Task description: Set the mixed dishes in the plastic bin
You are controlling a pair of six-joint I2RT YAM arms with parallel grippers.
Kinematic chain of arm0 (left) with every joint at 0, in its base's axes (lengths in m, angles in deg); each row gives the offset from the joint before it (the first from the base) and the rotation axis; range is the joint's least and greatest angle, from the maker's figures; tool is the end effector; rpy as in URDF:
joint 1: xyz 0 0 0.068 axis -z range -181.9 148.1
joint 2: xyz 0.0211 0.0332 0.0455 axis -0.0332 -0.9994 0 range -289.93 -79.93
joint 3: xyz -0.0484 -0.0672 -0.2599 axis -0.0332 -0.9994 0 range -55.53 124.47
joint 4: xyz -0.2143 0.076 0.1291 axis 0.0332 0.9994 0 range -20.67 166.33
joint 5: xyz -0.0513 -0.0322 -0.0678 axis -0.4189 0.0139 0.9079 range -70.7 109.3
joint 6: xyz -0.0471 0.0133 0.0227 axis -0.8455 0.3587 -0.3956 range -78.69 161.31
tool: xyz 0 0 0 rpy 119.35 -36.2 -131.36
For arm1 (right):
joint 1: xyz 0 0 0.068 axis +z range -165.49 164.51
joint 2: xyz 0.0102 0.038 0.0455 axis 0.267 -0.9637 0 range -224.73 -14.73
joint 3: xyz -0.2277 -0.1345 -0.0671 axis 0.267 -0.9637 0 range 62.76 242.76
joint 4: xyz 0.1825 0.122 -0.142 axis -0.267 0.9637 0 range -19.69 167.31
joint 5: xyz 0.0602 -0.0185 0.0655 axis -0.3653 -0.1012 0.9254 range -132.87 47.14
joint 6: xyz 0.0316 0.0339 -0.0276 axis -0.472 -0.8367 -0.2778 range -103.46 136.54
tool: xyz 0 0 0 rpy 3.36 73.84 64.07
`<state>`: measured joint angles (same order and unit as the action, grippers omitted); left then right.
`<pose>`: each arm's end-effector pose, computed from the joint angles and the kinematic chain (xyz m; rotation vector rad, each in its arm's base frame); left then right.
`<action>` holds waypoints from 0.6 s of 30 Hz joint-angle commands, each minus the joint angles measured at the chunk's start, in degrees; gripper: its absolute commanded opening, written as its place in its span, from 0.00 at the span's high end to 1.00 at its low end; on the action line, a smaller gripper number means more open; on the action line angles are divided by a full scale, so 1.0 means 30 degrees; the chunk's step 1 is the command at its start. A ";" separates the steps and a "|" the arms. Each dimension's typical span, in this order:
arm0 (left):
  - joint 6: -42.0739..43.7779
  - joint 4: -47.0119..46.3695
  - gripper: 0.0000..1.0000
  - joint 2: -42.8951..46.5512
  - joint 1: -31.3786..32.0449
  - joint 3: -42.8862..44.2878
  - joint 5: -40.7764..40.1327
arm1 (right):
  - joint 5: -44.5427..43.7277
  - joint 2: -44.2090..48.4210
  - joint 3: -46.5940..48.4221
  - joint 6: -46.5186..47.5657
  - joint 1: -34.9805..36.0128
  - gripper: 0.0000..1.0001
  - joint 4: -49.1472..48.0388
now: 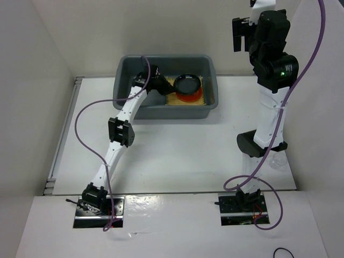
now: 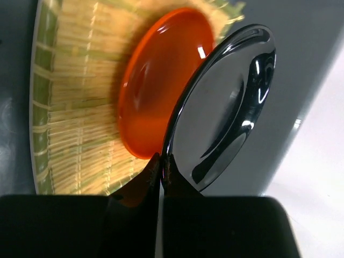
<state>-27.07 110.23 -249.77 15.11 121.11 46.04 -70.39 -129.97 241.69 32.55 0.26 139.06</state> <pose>0.5725 -0.1919 0.1893 -0.7696 2.3008 -1.2864 0.2860 0.0636 0.5892 -0.0941 1.6618 -0.4012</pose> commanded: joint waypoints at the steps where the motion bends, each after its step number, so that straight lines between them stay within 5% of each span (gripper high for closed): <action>1: -0.0703 -0.0190 1.00 -0.0455 0.0187 0.1062 0.0520 | 0.0737 -0.0024 0.0297 -0.0298 -0.0181 0.01 -0.0300; 7: -0.1465 -0.0774 1.00 -0.1276 0.0363 0.1062 0.0900 | 0.0739 -0.0024 0.0297 -0.0298 -0.0181 0.01 -0.0126; 10: -0.1902 -0.1008 0.90 -0.1453 0.0363 0.1062 0.1076 | 0.1089 -0.0024 0.0297 -0.0298 -0.0181 0.01 0.0050; 11: -0.1904 -0.1008 0.81 -0.1453 0.0363 0.1062 0.1076 | 0.1090 -0.0024 0.0297 -0.0298 -0.0181 0.01 0.0052; 12: -0.1904 -0.1211 0.59 -0.1076 0.0363 0.1062 0.1076 | 0.1322 -0.0024 0.0297 -0.0298 -0.0181 0.01 0.0226; 17: -0.1877 -0.2532 0.00 0.1438 0.0160 0.1062 0.0141 | 0.2113 -0.0024 0.0297 -0.0298 -0.0181 0.01 0.0636; 18: -0.1875 -0.2532 0.00 0.1911 -0.0074 0.1062 -0.0093 | 0.2435 -0.0024 0.0297 -0.0298 -0.0181 0.01 0.0638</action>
<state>-32.62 106.23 -252.43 16.12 121.90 47.44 -65.63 -130.04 241.69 32.40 0.00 140.13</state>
